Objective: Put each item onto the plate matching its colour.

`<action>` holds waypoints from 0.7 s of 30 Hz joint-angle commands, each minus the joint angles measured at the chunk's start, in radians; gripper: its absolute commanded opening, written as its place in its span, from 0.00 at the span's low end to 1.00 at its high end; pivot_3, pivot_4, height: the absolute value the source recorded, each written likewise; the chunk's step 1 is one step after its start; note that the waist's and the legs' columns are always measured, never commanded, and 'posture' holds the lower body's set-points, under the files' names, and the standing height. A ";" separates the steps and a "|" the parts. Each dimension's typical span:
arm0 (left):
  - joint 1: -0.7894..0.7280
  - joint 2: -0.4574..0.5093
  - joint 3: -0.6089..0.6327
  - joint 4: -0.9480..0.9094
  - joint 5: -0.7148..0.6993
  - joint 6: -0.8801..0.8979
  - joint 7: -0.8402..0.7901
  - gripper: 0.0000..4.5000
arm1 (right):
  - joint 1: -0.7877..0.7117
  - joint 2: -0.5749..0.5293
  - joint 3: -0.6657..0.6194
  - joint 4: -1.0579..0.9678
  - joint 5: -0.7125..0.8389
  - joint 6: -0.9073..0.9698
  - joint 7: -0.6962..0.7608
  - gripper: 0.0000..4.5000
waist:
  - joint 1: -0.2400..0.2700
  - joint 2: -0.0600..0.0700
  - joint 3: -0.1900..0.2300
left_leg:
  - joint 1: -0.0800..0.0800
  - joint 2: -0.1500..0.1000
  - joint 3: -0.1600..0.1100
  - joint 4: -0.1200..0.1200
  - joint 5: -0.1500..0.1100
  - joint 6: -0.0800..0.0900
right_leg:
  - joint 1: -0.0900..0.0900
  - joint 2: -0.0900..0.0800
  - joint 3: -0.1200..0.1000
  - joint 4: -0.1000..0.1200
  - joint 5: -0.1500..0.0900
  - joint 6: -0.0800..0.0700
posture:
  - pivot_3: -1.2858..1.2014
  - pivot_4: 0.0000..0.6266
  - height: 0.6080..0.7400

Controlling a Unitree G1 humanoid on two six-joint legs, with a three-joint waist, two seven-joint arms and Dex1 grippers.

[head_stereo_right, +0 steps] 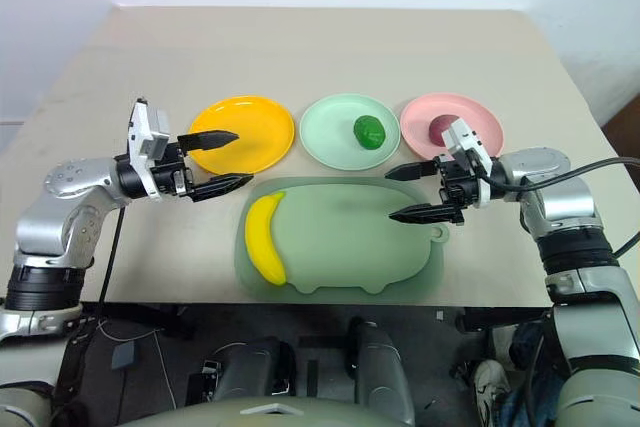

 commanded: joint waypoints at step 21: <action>0.015 -0.095 -0.002 -0.157 -0.070 0.170 0.266 1.00 | -0.040 0.015 -0.042 0.028 -0.040 0.019 0.007 0.99 | 0.020 0.000 0.000 | 0.001 -0.001 -0.001 0.001 0.000 0.000 | 0.001 0.000 0.000 0.000 0.000 0.000 | 0.52 0.24 1.00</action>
